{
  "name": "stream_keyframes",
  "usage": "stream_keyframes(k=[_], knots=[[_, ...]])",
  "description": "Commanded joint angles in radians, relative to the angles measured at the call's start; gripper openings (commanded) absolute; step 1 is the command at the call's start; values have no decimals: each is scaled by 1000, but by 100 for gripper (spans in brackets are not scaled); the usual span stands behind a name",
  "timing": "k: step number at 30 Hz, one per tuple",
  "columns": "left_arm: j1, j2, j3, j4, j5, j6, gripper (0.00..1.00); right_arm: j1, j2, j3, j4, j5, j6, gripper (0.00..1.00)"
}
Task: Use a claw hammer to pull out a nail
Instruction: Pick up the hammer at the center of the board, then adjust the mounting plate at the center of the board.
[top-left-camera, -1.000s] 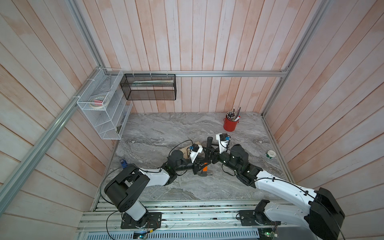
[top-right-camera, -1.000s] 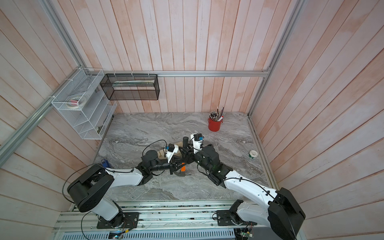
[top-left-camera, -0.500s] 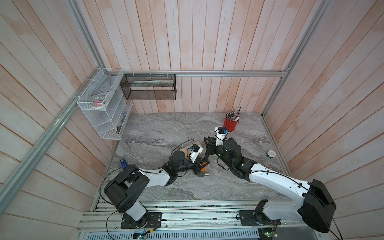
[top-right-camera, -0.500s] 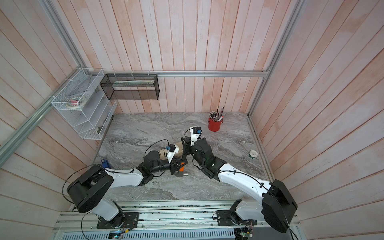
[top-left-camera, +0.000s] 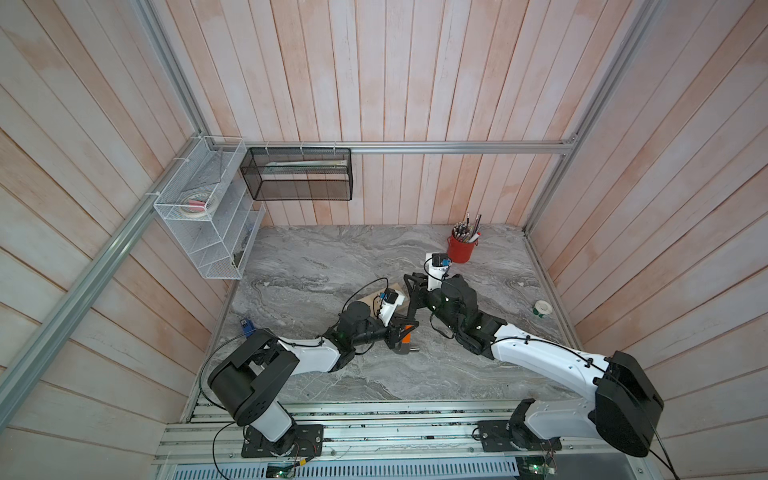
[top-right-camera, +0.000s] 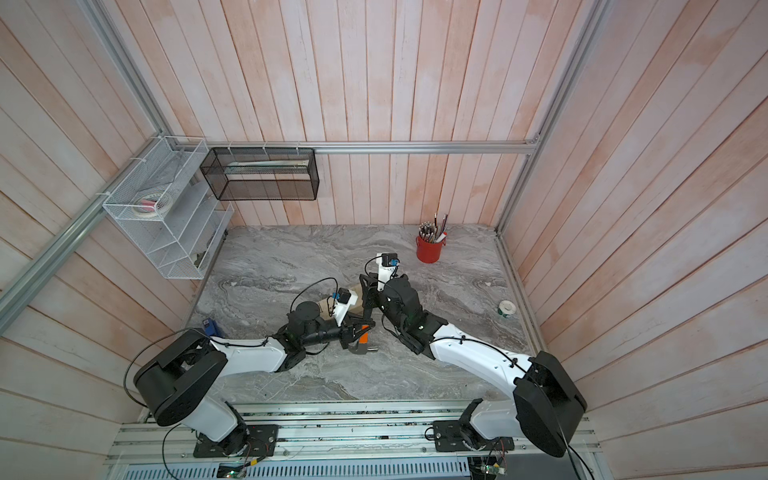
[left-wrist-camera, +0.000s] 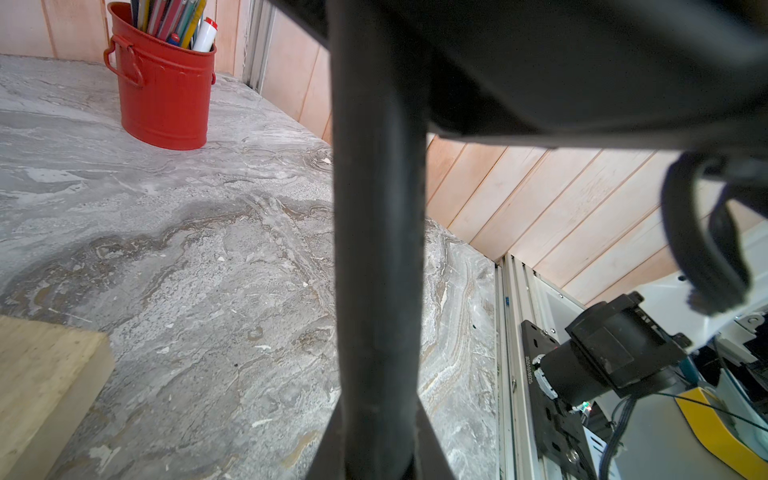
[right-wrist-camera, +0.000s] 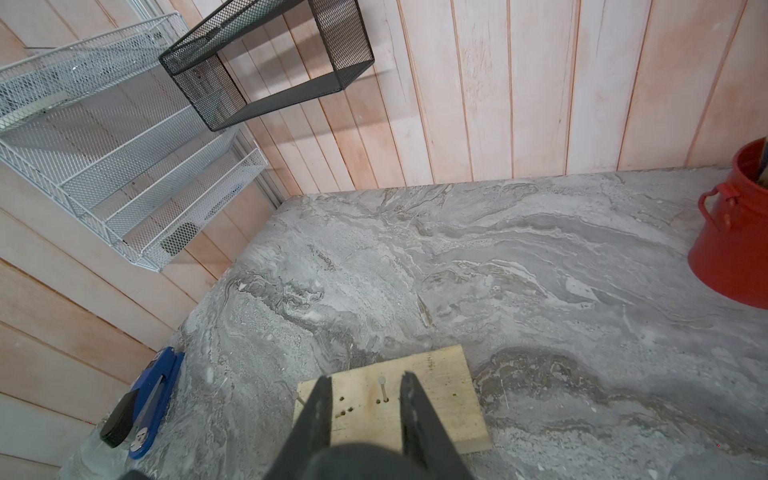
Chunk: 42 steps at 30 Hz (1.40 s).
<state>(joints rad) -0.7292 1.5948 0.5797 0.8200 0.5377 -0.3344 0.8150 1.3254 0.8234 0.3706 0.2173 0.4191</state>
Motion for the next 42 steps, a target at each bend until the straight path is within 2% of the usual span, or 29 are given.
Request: stream_keyframes(k=[1,4,6,15,19,21,23,29,32,36,42], knots=[[11,-48,-10,169,1,-19,18,-4,-22,-32,34,5,-119,0],[19,-41,-29,202,8,-38,42,1,-47,-84,136,-31,-220,0],[23,-39,-41,222,10,-49,49,3,-67,-140,235,-68,-275,0],[50,-75,-85,241,28,-78,57,3,-162,-292,474,-132,-446,0],[111,-151,-141,244,3,-143,60,3,-206,-335,530,-155,-527,0],[165,-200,-171,213,-38,-197,66,3,-223,-346,542,-163,-556,0],[215,-251,-201,178,-67,-231,66,3,-237,-352,549,-176,-584,0],[323,-380,-222,-222,-320,-331,67,-1,-258,-335,531,-149,-601,0],[395,-367,-259,-227,-294,-405,62,-1,-262,-324,523,-155,-608,0],[444,-292,-269,-217,-268,-474,52,0,-255,-303,506,-127,-604,0],[465,-152,-242,-158,-227,-512,50,-1,-249,-266,473,-61,-594,0]])
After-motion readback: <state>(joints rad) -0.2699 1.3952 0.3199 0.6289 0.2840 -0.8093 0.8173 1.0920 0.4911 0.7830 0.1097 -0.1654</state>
